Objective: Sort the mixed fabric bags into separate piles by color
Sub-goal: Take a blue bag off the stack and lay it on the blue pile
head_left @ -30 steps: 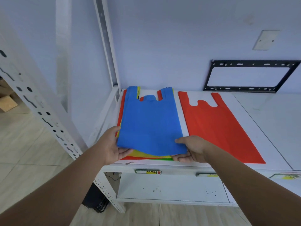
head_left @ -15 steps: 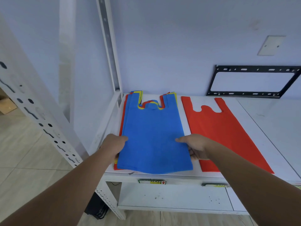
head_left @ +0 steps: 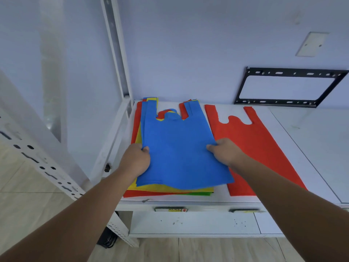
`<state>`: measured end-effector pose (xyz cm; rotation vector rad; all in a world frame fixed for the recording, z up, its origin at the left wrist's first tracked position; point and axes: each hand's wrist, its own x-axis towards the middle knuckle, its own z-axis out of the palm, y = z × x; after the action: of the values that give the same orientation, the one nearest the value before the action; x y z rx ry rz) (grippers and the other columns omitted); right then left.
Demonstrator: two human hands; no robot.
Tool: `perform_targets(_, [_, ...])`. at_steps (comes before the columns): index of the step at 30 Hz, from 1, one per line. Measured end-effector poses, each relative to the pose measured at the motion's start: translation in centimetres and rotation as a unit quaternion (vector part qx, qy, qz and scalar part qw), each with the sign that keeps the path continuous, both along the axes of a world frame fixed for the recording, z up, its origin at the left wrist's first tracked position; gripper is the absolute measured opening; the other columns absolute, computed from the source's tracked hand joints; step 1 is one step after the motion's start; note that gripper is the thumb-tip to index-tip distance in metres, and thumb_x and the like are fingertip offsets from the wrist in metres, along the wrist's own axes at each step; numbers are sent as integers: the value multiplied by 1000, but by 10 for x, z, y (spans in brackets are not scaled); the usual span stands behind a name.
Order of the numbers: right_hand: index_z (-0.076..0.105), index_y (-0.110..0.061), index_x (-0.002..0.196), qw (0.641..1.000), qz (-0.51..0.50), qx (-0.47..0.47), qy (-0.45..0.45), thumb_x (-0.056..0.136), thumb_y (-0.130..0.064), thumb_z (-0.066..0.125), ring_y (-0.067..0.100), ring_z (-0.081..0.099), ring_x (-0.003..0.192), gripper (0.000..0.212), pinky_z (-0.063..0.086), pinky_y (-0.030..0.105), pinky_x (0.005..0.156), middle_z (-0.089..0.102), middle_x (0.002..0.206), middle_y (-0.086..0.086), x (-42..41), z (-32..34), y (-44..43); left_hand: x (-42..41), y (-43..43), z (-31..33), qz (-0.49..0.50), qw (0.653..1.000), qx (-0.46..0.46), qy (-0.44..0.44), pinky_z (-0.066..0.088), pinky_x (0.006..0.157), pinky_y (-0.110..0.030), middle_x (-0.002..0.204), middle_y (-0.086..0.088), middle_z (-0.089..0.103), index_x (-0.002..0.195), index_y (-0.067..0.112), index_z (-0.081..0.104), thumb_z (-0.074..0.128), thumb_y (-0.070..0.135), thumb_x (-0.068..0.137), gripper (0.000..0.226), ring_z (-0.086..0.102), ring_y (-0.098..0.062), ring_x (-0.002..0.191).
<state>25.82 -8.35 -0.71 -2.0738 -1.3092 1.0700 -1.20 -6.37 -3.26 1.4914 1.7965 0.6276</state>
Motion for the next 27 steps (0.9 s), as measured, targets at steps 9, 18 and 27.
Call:
perform_targets(9, [58, -8, 77, 987, -2, 116, -112, 95, -30, 56, 22, 49, 59, 29, 38, 31, 57, 55, 69, 10, 149, 60, 4, 144, -4, 22, -19, 993, 87, -74, 46, 63, -37, 88, -9, 64, 92, 7, 61, 40, 31, 106, 35, 60, -28, 75])
perform_targets(18, [71, -9, 89, 984, -102, 143, 32, 98, -33, 57, 28, 73, 77, 29, 58, 44, 75, 76, 85, 9, 382, 26, -83, 385, -46, 13, -52, 976, 178, -111, 37, 75, -24, 106, 8, 64, 116, 17, 62, 45, 23, 105, 22, 56, -11, 93])
perform_targets(27, [70, -1, 96, 988, -126, 2, 87, 95, -22, 56, 34, 73, 84, 25, 59, 44, 76, 75, 92, 17, 471, -29, -127, 476, -74, -28, -72, 996, -40, -35, 52, 71, -40, 96, -16, 72, 96, 4, 68, 46, 20, 98, 27, 67, -30, 83])
